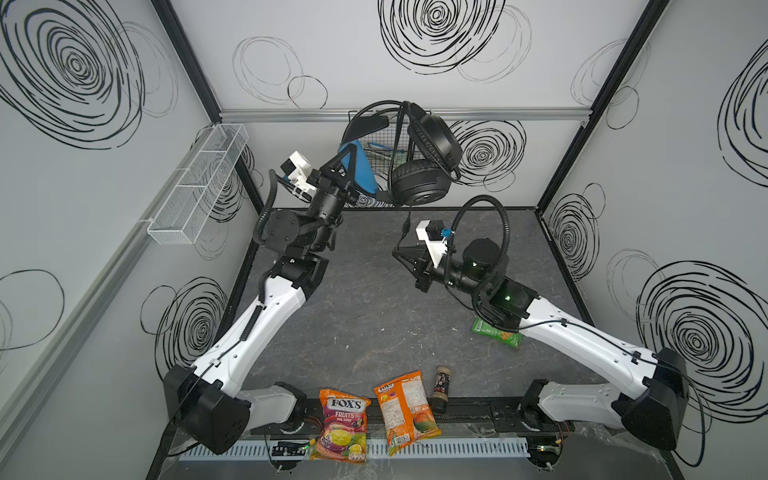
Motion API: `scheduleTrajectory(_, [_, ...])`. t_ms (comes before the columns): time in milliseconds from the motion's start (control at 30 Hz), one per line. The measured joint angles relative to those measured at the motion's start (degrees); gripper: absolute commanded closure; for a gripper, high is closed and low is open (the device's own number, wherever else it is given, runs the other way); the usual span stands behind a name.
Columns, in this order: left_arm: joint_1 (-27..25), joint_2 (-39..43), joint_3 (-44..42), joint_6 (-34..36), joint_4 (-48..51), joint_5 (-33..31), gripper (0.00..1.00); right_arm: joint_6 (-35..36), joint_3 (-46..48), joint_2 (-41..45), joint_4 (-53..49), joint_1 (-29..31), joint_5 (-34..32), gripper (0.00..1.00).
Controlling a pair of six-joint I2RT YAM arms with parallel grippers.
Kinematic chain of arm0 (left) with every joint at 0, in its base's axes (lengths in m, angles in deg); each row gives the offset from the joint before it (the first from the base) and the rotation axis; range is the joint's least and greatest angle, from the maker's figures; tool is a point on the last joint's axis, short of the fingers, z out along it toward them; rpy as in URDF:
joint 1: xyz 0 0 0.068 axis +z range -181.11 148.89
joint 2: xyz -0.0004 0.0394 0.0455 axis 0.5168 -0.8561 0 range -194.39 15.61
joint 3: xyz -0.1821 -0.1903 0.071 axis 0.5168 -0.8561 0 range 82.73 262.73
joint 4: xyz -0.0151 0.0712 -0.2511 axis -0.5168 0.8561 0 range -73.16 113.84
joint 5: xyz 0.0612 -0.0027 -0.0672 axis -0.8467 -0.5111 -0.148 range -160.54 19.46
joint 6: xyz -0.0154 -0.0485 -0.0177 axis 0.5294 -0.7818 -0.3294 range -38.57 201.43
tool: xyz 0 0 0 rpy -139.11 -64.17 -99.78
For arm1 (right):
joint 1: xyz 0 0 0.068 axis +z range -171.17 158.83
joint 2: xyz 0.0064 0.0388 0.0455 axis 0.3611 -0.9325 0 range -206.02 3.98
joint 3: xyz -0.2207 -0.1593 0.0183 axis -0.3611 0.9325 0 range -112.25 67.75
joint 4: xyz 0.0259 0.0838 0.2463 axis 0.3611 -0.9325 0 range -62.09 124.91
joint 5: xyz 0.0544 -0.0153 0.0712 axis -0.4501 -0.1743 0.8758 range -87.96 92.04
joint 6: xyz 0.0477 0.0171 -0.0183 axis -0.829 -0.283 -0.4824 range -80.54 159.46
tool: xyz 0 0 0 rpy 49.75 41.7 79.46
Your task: Wrap the headphones
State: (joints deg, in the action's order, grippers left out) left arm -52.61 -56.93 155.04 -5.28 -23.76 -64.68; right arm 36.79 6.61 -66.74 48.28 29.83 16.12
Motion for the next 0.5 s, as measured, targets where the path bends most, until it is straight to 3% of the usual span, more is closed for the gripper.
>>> scheduleTrajectory(300, [1.51, 4.07, 7.58, 17.81, 31.08, -5.03, 1.0, 9.66, -7.5, -0.28, -11.93, 9.6, -10.6, 1.0])
scheduleTrajectory(500, [0.68, 5.25, 8.41, 30.47, 44.28, -9.16, 1.0, 14.6, -12.33, -2.27, -18.18, 14.45, -14.91, 1.0])
